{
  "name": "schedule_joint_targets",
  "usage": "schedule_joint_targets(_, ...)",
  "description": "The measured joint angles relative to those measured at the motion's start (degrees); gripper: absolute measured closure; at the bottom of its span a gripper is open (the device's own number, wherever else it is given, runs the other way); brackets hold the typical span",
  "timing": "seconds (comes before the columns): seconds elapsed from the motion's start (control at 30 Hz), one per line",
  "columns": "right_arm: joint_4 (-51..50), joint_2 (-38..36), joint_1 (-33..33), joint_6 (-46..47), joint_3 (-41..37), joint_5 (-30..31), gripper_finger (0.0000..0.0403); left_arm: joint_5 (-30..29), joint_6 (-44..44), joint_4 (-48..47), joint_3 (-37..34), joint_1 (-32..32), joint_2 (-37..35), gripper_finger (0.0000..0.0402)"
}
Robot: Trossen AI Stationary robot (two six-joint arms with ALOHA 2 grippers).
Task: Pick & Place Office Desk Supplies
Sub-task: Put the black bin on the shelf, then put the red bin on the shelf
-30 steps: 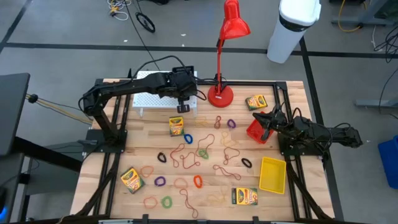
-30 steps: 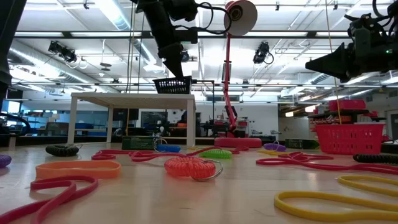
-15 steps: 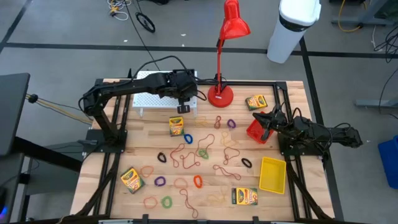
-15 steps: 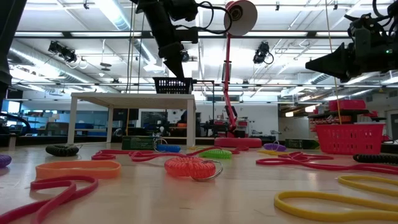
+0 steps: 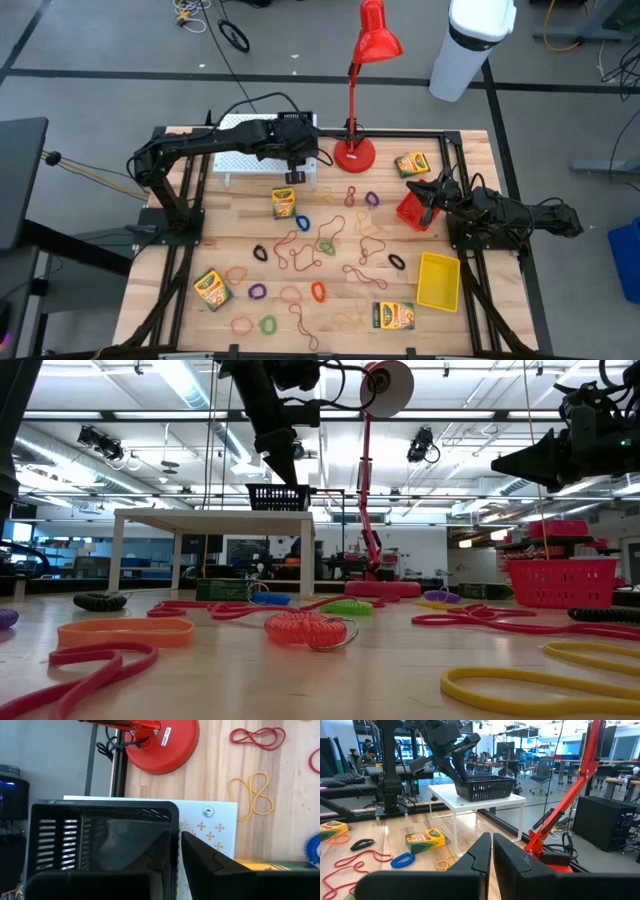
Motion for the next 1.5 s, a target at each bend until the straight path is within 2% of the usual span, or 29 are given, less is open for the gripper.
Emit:
schedule_joint_targets(0.3,0.01,0.0,0.0,0.0,-0.01,0.0,0.0375,1.33,0.43,0.07,0.02,-0.12,-0.02,0.0383)
schedule_joint_targets(0.77,0.0,0.0,0.01,0.01,-0.02,0.0,0.0375,2.15,1.61,0.01,0.02,-1.2,-0.02,0.0378)
schedule_joint_targets(1.3,0.02,0.0,0.01,0.01,0.0,0.0,0.0375,1.04,-0.43,1.38,0.02,-1.11,-0.41,0.0319)
schedule_joint_targets(1.5,0.0,0.0,-0.01,0.01,0.0,-0.02,0.0375,0.97,-3.05,0.96,2.83,-1.13,-1.7,0.0306)
